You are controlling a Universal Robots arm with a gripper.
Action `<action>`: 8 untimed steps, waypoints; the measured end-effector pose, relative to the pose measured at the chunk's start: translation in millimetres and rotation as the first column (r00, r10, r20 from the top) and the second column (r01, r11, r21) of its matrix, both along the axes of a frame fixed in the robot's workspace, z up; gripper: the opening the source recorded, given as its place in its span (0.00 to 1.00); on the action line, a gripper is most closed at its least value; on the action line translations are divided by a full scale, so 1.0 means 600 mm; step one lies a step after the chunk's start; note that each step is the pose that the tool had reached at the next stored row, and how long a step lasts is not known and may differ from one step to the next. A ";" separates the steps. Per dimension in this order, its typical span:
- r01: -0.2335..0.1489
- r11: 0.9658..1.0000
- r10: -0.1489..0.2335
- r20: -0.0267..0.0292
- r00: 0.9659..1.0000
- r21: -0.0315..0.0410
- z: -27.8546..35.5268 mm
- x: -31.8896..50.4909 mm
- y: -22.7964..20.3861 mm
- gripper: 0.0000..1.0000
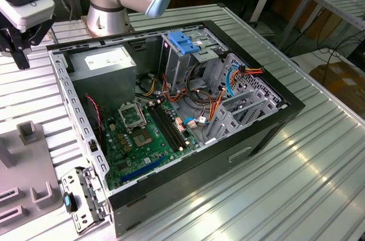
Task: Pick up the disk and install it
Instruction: 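Reach for the disk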
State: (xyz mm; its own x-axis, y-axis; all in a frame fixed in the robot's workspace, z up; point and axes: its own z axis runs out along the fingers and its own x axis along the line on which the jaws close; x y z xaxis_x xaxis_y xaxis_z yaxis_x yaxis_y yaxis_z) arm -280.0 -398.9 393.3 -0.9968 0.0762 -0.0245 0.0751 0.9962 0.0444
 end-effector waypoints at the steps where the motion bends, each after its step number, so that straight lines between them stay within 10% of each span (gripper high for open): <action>1: 0.000 1.000 0.000 0.000 1.000 0.000 0.000 -0.002 0.0000 0.11; 8: 0.000 1.000 0.000 0.000 1.000 0.000 0.000 -0.011 0.0000 0.11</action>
State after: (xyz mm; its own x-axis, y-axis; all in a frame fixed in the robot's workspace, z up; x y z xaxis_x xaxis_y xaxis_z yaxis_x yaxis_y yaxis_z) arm -286.4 -398.9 393.3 -0.9968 0.0763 -0.0245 0.0751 0.9962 0.0443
